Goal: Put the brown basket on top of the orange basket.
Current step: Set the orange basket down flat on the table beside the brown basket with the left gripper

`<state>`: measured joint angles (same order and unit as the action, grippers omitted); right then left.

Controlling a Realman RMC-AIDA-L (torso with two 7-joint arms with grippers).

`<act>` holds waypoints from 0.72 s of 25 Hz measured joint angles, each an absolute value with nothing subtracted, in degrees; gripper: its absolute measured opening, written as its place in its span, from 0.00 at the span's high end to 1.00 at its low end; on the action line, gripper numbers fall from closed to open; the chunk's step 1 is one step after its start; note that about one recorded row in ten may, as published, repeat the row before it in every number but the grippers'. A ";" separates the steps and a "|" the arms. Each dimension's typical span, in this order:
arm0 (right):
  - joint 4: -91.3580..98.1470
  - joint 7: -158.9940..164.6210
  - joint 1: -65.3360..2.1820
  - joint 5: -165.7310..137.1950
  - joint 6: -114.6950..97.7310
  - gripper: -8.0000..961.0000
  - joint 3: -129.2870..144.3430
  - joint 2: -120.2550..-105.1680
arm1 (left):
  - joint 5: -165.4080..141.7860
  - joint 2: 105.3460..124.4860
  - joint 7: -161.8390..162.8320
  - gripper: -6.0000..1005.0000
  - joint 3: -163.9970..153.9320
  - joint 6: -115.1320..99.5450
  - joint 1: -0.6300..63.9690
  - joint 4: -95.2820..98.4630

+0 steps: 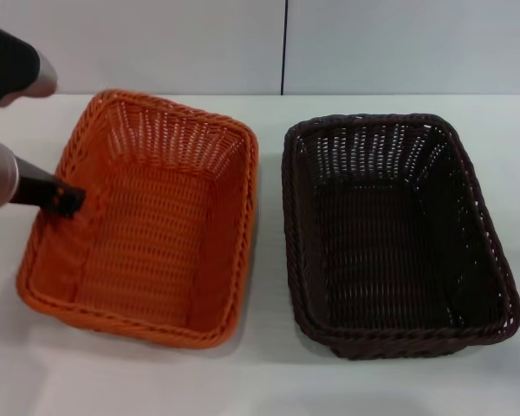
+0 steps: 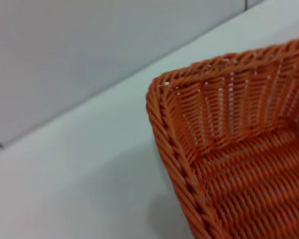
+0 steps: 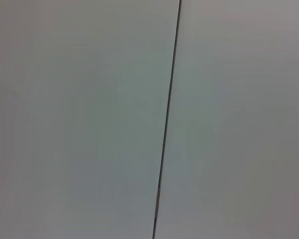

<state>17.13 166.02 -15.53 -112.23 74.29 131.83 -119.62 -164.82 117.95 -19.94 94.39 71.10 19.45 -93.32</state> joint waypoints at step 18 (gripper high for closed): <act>17.56 166.02 -14.36 -112.23 77.34 0.30 131.90 -119.80 | -164.33 117.95 -38.55 0.82 95.64 81.61 20.25 -109.30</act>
<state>17.56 166.02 -14.36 -112.23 77.34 131.90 -119.80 -164.33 117.95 -38.55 95.64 81.61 20.25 -109.30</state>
